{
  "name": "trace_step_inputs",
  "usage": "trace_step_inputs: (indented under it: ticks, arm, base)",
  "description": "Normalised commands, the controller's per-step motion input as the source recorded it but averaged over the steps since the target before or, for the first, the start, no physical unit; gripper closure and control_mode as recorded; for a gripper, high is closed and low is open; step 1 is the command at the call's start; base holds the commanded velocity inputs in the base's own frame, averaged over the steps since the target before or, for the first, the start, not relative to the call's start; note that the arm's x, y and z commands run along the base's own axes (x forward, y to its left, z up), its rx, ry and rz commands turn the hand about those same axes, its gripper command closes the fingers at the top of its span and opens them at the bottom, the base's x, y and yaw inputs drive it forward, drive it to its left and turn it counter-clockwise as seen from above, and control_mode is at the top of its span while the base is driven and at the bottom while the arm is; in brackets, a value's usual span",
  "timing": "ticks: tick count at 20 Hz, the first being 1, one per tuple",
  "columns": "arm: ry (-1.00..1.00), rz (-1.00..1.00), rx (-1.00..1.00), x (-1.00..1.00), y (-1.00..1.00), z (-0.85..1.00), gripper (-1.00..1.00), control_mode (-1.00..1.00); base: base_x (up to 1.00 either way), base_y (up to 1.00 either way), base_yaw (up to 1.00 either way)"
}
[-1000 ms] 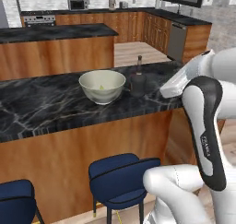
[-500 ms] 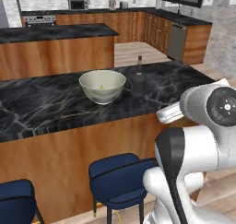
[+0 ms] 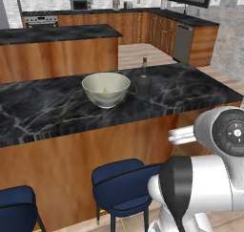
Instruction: There is a bowl on the dining counter. Grab a lemon wedge from the fridge and place it in the bowl. Then get the liquor bottle and glass cup from the cabinet and place them next to the bowl.
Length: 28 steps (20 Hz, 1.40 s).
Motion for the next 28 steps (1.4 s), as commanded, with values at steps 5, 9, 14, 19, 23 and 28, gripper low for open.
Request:
trace_step_inputs:
  ticks: [5,9,14,19,23,28]
  arm:
    - [0.04,0.05,0.24,-0.42,-0.18,-0.10,-1.00,-1.00]
    - [0.07,0.15,0.05,0.01,0.01,-0.21,-1.00,-1.00]
    - [0.02,0.00,-0.01,0.00,0.00,-0.02,-1.00,1.00]
    - [0.00,0.00,0.00,0.00,0.00,0.00,-1.00,1.00]
    - [0.00,0.00,0.00,0.00,0.00,0.00,-1.00,1.00]
    - [0.00,0.00,0.00,0.00,0.00,0.00,-1.00,1.00]
  base:
    - [0.00,0.00,0.00]
    - [0.00,0.00,0.00]
    - [0.00,-0.12,0.00]
    - [0.00,-0.94,0.00]
    - [0.00,-1.00,0.00]
    - [0.00,-1.00,0.00]
